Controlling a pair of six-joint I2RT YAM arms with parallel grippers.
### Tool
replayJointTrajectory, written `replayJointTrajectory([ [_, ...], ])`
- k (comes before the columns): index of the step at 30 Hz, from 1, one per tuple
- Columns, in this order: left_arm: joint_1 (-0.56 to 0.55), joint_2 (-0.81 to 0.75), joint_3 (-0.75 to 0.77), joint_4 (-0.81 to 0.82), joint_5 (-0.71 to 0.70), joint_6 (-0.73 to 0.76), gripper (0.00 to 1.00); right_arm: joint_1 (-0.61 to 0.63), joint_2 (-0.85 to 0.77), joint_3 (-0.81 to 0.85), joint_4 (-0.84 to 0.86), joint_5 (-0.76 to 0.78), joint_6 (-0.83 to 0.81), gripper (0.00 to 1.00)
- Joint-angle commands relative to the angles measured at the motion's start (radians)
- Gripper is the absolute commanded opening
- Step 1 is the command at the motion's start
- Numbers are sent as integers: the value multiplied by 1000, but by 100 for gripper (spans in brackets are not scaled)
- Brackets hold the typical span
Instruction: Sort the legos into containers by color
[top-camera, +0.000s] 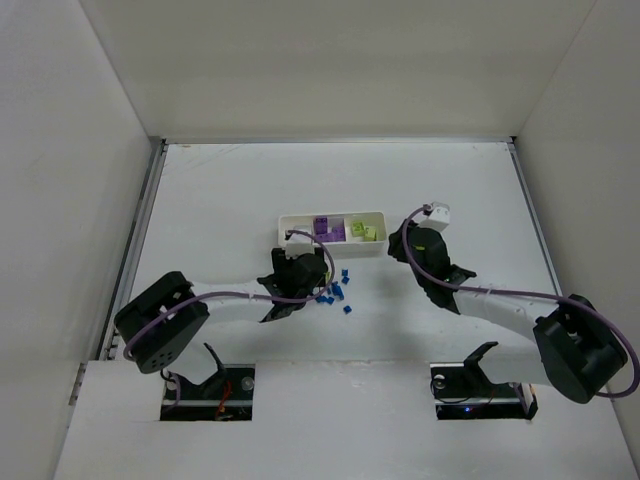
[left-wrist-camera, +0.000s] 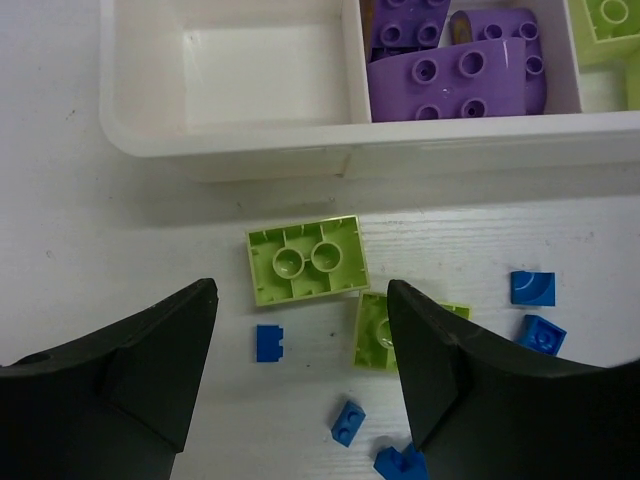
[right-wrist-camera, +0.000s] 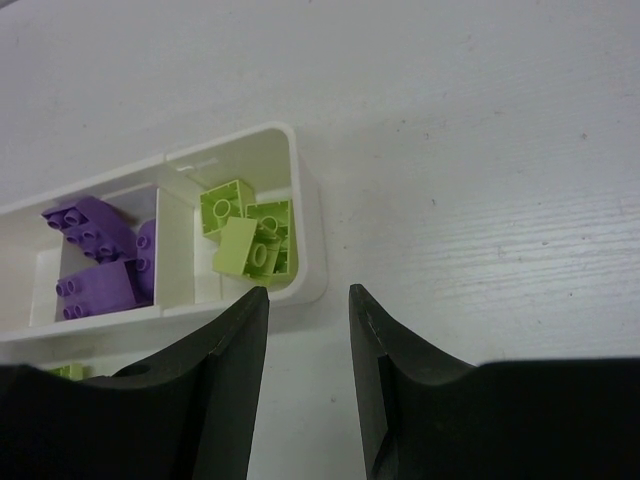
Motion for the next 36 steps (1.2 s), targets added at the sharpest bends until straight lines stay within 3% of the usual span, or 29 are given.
replayJointTrajectory([
  [1,8,25,54,23,0,-16,66,13,-6,40,57,3,-17,44],
  [8,20,94,73,63,0,0,64,26,-2,50,51,4,-24,44],
  [14,40,131,65,95,-6,0,48,39,14,56,53,4,-29,44],
  [19,26,73,40,92,-20,1,39,43,17,59,54,7,-29,44],
  [30,-52,-119,31,11,-67,32,35,48,8,59,48,10,-32,44],
  [36,-25,-72,158,52,55,67,35,37,-25,36,56,12,-27,44],
])
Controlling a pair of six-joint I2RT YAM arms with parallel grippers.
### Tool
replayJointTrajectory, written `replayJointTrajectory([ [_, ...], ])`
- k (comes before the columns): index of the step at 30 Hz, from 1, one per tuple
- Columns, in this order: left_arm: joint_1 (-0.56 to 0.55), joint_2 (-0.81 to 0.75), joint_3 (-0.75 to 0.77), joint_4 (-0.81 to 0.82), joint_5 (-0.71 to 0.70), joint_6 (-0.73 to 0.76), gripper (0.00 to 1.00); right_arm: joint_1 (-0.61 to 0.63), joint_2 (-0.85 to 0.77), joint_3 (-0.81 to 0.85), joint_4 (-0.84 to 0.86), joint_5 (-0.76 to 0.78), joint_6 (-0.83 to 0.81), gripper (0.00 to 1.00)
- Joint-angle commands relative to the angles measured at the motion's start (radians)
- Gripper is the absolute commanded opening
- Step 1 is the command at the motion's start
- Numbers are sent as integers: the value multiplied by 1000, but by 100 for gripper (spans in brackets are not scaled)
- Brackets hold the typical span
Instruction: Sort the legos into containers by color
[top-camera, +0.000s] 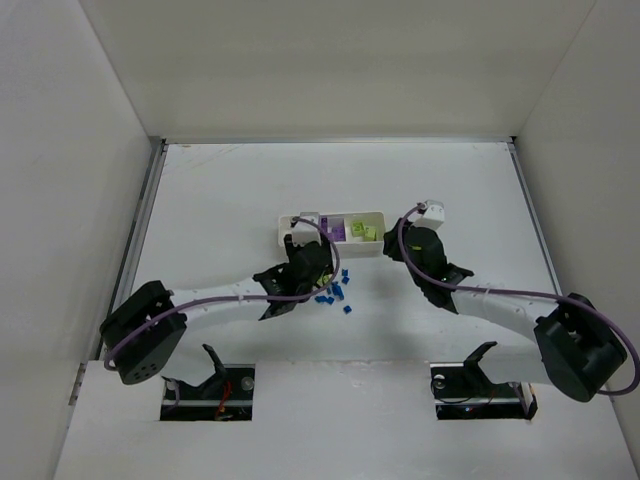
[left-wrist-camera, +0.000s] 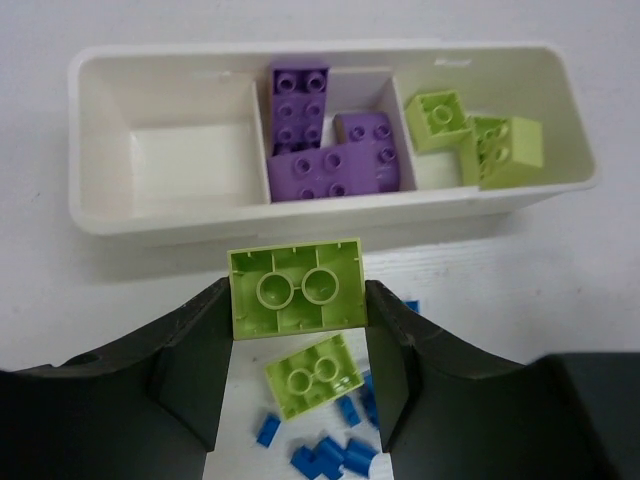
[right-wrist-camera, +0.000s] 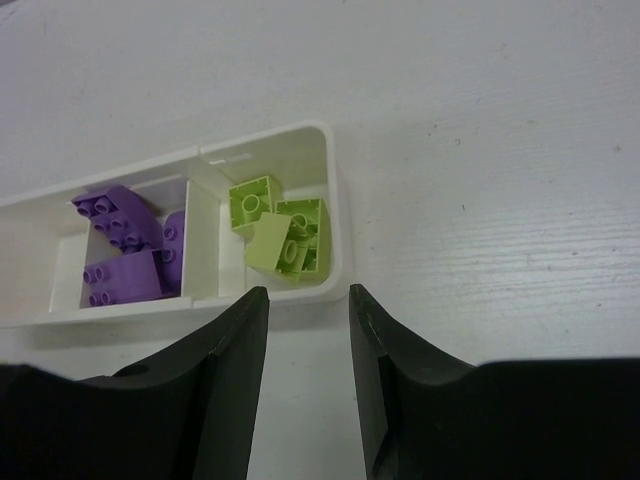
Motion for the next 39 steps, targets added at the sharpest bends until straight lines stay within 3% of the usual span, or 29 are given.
replayJointTrajectory([
  [1,22,57,125,59,95,34,35,-6,-33,8,58,12,-4,44],
  [13,49,419,478,98,223,106,39,-29,-95,-11,49,16,-10,44],
  [18,57,442,514,82,217,112,61,-36,-113,-18,49,15,-7,44],
  [24,34,330,405,90,176,112,69,-32,-86,-8,49,10,-7,44],
  [32,-54,-18,34,46,70,43,47,-32,-58,1,53,15,-8,44],
  [39,-95,-175,-103,-155,74,-155,49,-32,-30,9,53,16,-7,44],
])
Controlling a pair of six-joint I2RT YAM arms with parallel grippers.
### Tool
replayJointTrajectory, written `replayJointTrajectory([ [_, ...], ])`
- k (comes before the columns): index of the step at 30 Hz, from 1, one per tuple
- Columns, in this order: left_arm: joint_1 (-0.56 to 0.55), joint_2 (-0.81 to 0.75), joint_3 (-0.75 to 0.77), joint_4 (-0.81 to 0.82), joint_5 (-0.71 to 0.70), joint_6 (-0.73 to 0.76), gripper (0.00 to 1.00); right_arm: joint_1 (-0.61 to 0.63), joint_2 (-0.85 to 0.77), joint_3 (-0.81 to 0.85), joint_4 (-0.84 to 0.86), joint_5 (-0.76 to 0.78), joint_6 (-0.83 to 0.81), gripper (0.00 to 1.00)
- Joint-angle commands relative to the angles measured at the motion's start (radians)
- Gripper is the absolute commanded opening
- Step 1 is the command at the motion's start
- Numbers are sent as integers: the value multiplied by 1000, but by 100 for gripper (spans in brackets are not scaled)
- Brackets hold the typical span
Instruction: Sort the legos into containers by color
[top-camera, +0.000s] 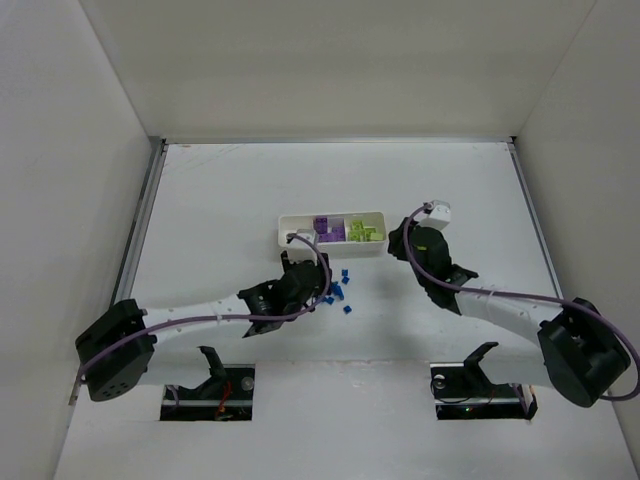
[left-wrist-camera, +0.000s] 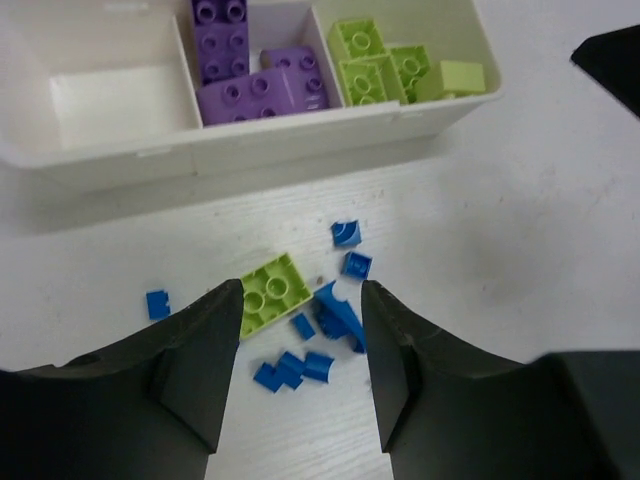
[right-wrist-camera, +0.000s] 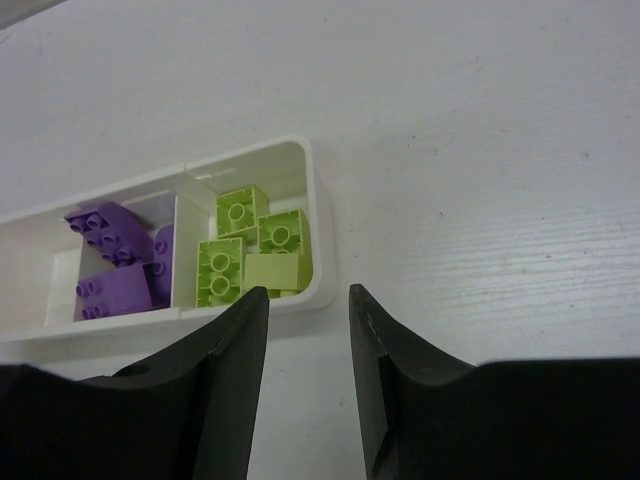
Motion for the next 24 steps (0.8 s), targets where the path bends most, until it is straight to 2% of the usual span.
replayJointTrajectory([
  [1,-13,-21,-43,-87,-19,-123,52,-2,10,27,56,13,-4,44],
  [4,-2,5,-44,-75,13,-141,59,-1,39,39,50,13,-8,44],
  [7,18,31,-47,-18,59,-156,62,14,50,46,48,13,-10,44],
  [19,81,112,-17,-6,81,-247,59,24,36,49,44,13,-24,44],
  [24,104,137,-17,19,113,-261,53,25,42,53,44,11,-25,44],
])
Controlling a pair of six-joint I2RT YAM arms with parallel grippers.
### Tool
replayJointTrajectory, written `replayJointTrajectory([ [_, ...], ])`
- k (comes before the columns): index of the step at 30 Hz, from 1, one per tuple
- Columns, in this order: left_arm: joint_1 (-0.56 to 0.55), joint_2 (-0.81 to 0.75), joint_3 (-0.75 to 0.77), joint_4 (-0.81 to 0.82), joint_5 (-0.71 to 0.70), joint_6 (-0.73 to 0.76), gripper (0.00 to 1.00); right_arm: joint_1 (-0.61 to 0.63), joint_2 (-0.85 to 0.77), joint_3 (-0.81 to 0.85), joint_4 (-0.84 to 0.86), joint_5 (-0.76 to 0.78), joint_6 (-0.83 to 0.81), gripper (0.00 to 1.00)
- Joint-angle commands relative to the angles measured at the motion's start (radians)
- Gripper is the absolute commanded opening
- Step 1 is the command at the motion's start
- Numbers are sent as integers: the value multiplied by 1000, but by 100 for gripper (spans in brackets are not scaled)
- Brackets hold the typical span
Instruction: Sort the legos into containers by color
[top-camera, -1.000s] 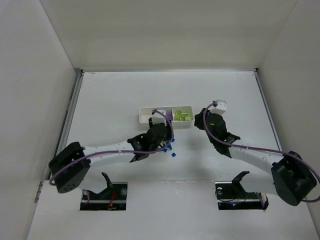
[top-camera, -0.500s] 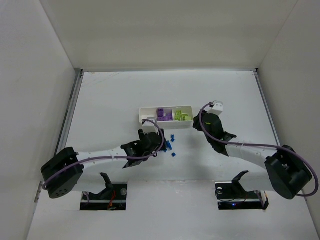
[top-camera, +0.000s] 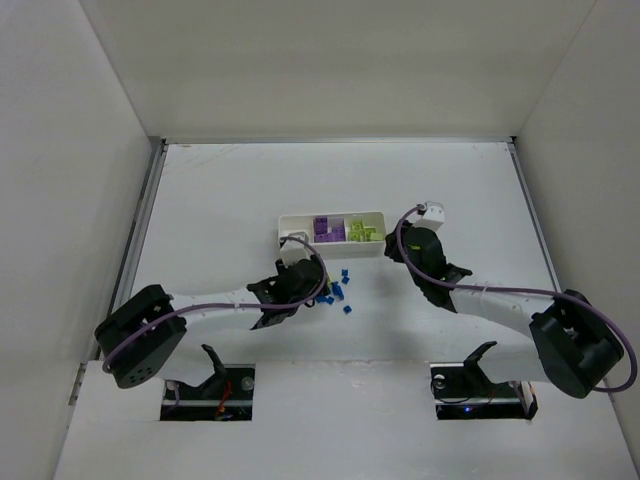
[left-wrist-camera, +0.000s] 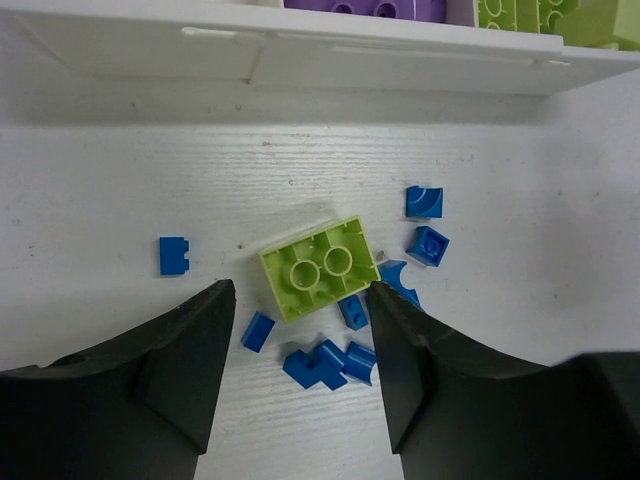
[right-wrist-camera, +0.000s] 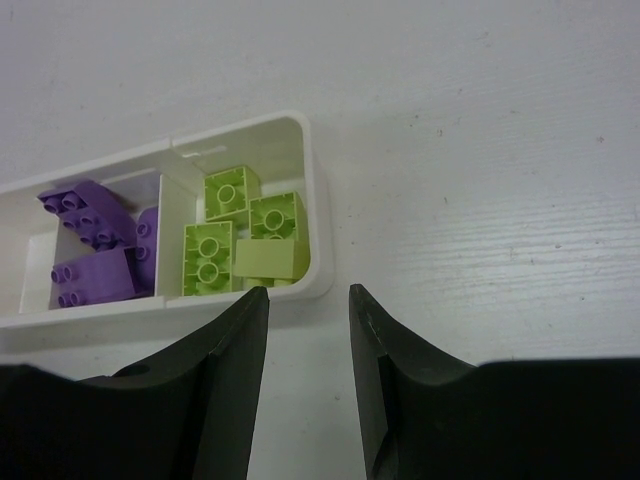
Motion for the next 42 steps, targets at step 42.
replayJointTrajectory([
  [42,66,15,-10,159,2,-16,25,20,-37,33,47,13,-11,44],
])
